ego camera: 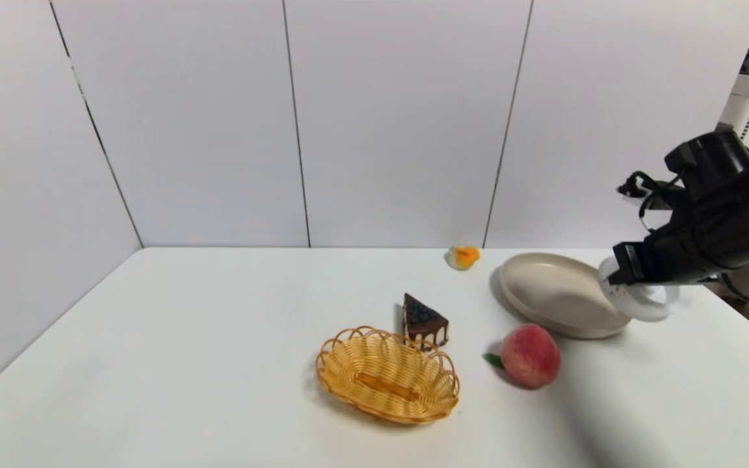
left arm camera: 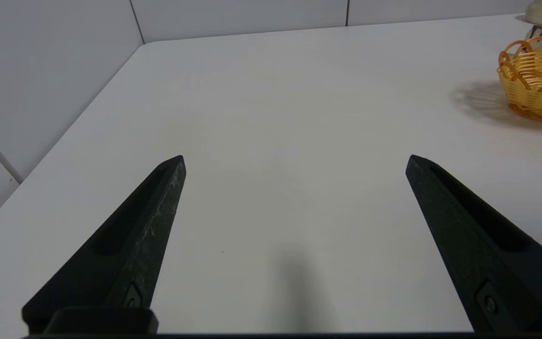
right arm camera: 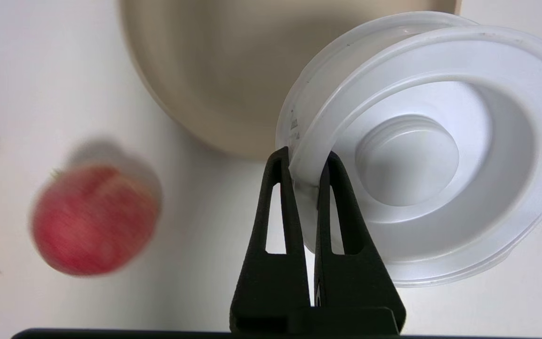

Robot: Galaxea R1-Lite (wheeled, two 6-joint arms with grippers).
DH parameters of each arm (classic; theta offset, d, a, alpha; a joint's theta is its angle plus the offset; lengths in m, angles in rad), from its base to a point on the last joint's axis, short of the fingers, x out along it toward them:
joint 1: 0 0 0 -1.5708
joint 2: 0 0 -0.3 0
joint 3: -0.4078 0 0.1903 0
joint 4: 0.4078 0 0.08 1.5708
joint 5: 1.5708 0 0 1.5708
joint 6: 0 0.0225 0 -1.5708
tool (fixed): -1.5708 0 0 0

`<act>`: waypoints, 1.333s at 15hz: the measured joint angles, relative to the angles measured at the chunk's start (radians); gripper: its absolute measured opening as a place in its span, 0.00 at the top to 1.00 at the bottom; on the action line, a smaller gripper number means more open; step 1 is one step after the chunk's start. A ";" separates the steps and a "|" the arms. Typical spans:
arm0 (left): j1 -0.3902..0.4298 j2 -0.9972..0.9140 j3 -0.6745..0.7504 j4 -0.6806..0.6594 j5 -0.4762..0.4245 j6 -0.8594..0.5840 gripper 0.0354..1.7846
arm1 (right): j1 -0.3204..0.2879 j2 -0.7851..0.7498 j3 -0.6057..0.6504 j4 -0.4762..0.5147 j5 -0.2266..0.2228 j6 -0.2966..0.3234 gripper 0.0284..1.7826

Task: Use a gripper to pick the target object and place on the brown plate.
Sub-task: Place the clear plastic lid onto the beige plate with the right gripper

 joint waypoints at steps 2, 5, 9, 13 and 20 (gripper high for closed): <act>0.000 0.000 0.000 0.000 0.000 0.000 0.06 | 0.028 0.040 -0.050 -0.065 0.012 -0.001 0.96; 0.000 0.000 0.000 0.000 0.000 0.000 0.06 | 0.056 0.123 -0.095 -0.135 0.024 -0.004 0.96; 0.000 0.000 0.000 0.000 0.000 0.000 0.06 | 0.065 0.240 -0.155 -0.144 0.020 -0.009 0.96; 0.000 0.000 0.000 0.000 0.000 0.000 0.06 | 0.065 0.301 -0.175 -0.137 0.018 -0.007 0.74; 0.000 0.000 0.000 0.000 0.000 0.000 0.06 | 0.061 0.241 -0.170 -0.098 0.028 -0.001 0.32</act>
